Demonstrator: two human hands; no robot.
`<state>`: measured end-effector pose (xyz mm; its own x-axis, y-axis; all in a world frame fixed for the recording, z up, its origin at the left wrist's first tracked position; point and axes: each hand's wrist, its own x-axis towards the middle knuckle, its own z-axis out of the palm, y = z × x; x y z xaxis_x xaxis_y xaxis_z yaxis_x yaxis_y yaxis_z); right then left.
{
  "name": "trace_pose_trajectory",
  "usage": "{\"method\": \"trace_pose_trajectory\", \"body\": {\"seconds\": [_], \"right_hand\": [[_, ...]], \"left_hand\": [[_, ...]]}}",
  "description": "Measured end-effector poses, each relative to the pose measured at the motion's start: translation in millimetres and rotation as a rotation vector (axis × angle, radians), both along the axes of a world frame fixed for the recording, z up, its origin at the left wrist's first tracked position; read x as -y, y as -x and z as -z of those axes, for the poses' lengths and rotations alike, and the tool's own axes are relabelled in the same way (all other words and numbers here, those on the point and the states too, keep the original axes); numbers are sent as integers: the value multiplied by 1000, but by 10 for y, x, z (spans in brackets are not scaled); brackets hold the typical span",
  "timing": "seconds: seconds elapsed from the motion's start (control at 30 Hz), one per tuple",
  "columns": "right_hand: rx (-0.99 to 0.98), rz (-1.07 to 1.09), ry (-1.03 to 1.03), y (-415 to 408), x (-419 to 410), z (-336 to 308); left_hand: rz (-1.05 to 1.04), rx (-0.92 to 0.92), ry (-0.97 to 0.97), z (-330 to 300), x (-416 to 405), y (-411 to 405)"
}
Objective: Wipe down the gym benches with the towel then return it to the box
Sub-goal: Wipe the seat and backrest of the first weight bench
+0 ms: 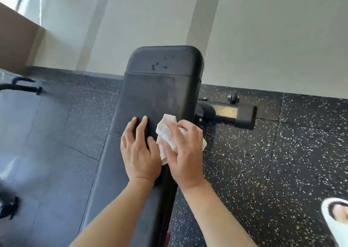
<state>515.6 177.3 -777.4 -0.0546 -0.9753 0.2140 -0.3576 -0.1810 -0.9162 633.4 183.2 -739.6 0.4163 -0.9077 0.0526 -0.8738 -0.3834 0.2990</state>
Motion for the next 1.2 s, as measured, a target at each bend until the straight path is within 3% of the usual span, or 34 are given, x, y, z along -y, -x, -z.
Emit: {"method": "trace_pose_trajectory", "body": {"seconds": [0.37, 0.5, 0.73, 0.87, 1.03, 1.2], "right_hand": [[-130, 134, 51, 201, 1616, -50], [-123, 100, 34, 212, 1235, -43], [-65, -156, -16, 95, -73, 36], [-186, -299, 119, 292, 411, -26], [-448, -137, 123, 256, 1746, -219], [-588, -264, 132, 250, 1719, -381]], "left_hand": [[29, 53, 13, 32, -7, -27], [20, 53, -2, 31, -4, -23], [-19, 51, -46, 71, -6, -31], [1, 53, -11, 55, -3, -25], [28, 75, 13, 61, -6, -54], [41, 62, 43, 38, -14, -40]]}}
